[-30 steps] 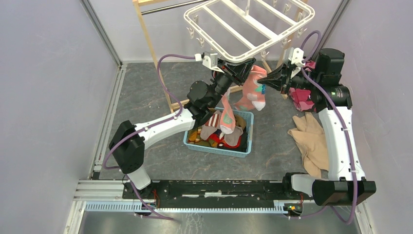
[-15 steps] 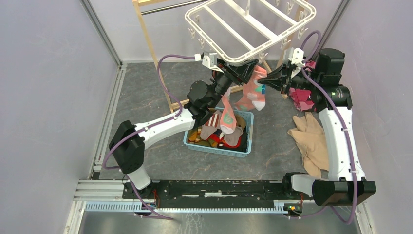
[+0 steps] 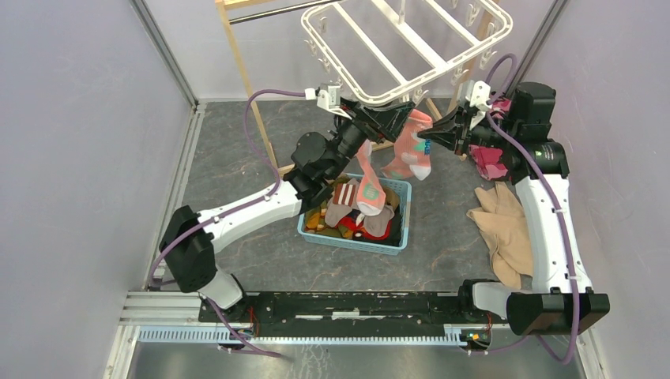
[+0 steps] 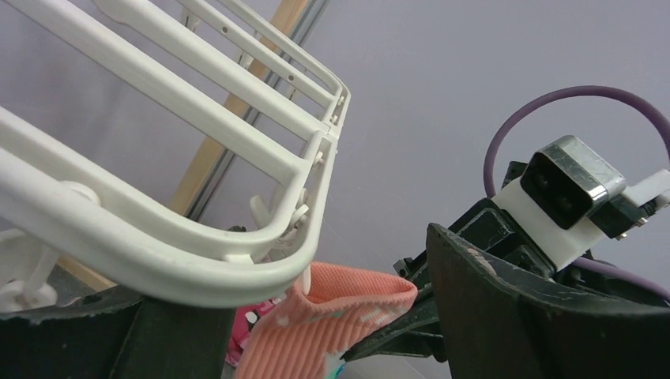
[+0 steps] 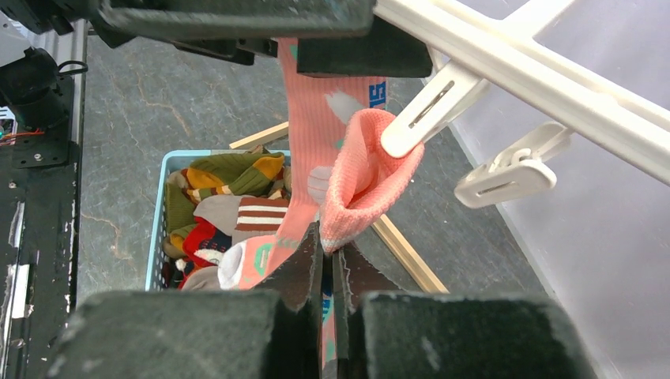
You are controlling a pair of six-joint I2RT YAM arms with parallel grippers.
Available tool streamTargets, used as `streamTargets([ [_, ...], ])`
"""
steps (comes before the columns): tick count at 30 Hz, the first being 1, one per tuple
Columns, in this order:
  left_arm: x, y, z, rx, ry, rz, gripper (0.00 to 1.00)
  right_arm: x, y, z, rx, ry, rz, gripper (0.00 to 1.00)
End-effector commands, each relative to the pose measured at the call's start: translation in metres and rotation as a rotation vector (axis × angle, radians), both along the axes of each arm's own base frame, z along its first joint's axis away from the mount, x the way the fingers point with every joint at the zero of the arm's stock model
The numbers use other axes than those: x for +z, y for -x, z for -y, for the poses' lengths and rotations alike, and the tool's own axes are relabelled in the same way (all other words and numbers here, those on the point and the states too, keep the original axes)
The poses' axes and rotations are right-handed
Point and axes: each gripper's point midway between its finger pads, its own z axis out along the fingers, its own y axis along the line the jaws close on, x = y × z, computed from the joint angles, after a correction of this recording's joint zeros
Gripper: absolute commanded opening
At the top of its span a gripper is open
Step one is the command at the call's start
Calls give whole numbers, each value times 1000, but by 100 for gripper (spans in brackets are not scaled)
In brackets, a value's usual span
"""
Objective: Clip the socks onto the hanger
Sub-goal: Clamp the sock onto the hanger.
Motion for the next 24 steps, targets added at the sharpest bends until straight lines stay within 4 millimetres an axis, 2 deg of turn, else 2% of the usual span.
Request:
streamTargets([
  [1, 13, 9, -17, -17, 41, -68, 89, 4, 1, 1, -8, 6, 37, 5],
  [7, 1, 17, -22, -48, 27, -130, 90, -4, 0, 1, -9, 9, 19, 9],
  [12, -6, 27, -28, -69, 13, -155, 90, -20, 2, 1, 0, 24, -4, 17],
  [18, -8, 45, -32, -128, -25, -158, 91, -37, 5, 1, 9, 30, -40, 36],
  [24, -8, 62, -35, -183, -80, -130, 92, -50, 1, 4, -18, 44, -70, 43],
])
